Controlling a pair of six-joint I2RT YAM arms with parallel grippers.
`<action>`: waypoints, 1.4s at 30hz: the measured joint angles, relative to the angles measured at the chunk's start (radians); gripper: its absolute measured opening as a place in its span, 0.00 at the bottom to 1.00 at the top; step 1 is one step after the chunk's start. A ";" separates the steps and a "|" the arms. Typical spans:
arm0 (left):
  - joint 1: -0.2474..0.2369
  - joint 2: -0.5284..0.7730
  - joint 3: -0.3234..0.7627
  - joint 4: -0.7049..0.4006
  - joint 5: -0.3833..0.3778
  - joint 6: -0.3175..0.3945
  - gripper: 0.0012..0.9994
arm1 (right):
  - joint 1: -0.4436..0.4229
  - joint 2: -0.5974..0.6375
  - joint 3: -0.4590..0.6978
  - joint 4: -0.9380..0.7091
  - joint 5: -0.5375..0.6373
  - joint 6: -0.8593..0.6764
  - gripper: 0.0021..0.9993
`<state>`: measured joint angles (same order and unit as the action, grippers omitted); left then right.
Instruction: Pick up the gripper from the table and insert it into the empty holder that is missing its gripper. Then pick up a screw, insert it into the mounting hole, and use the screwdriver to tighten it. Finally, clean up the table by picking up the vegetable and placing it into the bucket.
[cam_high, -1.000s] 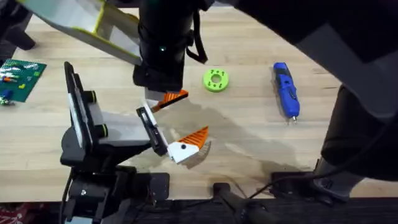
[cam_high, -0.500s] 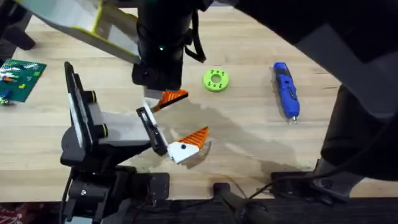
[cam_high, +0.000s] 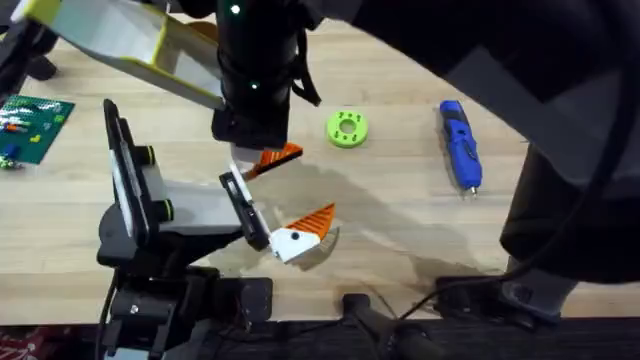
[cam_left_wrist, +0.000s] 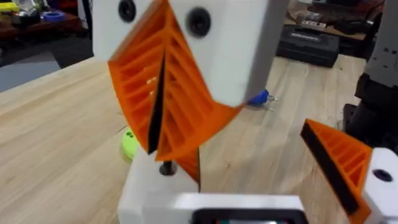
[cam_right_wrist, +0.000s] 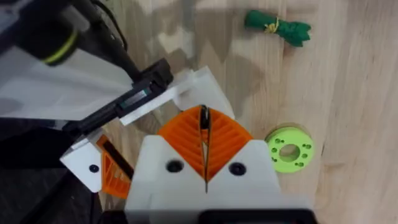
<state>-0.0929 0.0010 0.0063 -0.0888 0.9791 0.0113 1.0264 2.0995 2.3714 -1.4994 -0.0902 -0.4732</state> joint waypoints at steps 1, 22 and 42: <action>0.000 0.000 0.000 0.000 0.000 0.000 0.99 | 0.000 0.000 0.000 0.000 0.000 0.000 0.00; 0.000 0.000 0.000 0.000 0.000 0.000 0.99 | 0.006 0.000 0.000 -0.004 0.000 0.000 0.00; 0.000 0.001 0.000 -0.001 0.001 -0.009 0.99 | 0.006 0.030 0.003 -0.013 0.000 0.000 0.01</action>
<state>-0.0929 0.0017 0.0063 -0.0898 0.9806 0.0021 1.0321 2.1296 2.3741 -1.5127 -0.0902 -0.4732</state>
